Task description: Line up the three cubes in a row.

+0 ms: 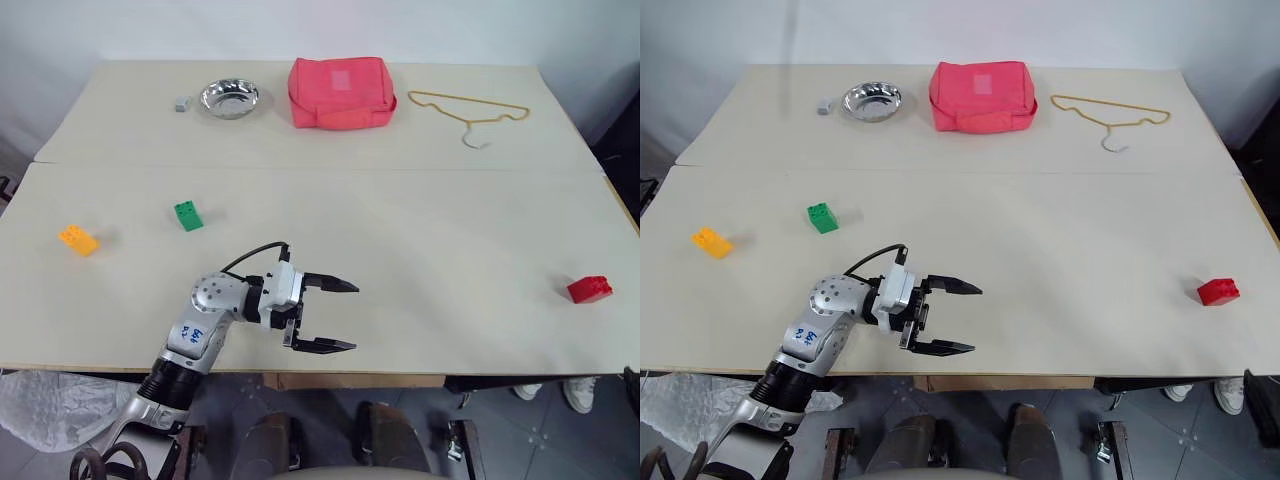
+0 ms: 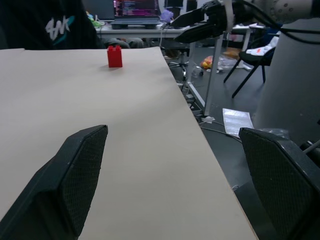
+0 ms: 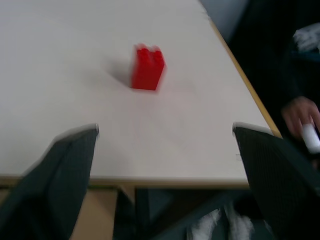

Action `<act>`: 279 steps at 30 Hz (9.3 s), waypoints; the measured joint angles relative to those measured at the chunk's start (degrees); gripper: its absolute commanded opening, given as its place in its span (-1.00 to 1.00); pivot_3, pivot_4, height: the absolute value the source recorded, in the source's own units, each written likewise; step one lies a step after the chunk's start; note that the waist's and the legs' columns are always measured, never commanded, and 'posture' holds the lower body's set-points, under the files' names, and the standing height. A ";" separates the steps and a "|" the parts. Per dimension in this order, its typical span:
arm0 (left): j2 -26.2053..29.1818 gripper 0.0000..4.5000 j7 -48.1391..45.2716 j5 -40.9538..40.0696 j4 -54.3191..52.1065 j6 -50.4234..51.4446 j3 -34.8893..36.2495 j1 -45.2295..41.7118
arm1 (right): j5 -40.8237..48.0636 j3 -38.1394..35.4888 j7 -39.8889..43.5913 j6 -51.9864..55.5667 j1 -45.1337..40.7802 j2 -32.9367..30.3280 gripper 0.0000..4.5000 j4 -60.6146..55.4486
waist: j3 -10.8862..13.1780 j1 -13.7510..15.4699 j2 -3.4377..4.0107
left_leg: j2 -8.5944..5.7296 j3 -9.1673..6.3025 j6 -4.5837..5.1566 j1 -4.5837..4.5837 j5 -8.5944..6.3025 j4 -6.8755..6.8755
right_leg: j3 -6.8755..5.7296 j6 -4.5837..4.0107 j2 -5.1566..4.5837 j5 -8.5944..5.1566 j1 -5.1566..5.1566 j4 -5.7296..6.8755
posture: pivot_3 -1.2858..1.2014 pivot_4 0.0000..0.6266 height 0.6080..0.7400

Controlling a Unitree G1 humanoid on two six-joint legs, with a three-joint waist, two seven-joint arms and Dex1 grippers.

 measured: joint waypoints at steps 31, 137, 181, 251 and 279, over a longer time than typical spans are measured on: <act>3.26 1.00 4.66 1.22 -4.60 -0.19 3.04 4.25 | -5.52 16.03 1.66 27.06 -28.89 -22.33 -0.34 19.91 | -0.11 2.28 0.25 | -0.12 -0.42 0.15 -0.57 0.07 0.23 | -0.55 0.07 -0.05 0.04 -0.05 0.02 | 0.03 -0.52 1.00; -18.42 0.20 85.33 21.64 -0.39 24.07 26.27 -2.38 | 2.30 42.67 42.46 2.18 -54.78 -3.40 1.00 15.36 | 0.14 2.43 -0.07 | -0.20 -0.79 0.37 -0.55 -0.19 0.38 | -0.85 0.43 0.02 0.47 0.65 -1.01 | 0.03 -0.52 1.00; -4.49 -0.36 -10.23 11.87 56.77 -21.00 5.18 -30.34 | 2.26 31.48 35.56 1.48 -33.66 -12.44 1.00 5.22 | 0.19 1.94 -0.08 | -0.23 -0.50 0.50 -0.65 -0.12 0.40 | -0.73 0.65 0.10 0.58 0.49 -1.07 | 0.03 -0.52 1.00; -7.27 1.00 86.28 5.52 0.89 18.05 47.17 4.18 | 0.95 47.70 41.63 4.85 -51.29 -3.19 1.00 8.20 | 0.13 1.75 -0.30 | -0.32 -0.76 0.49 -0.49 -0.23 0.38 | -0.71 0.68 -0.02 0.60 0.69 -1.08 | 0.03 -0.52 1.00; -4.42 -0.35 81.71 5.53 18.69 4.35 45.81 -3.19 | 0.94 47.70 37.48 5.38 -48.27 -3.10 1.00 5.49 | 0.12 2.29 -0.32 | -0.31 -0.76 0.50 -0.50 -0.22 0.42 | -0.72 0.68 -0.03 0.61 0.70 -1.07 | 0.03 -0.52 1.00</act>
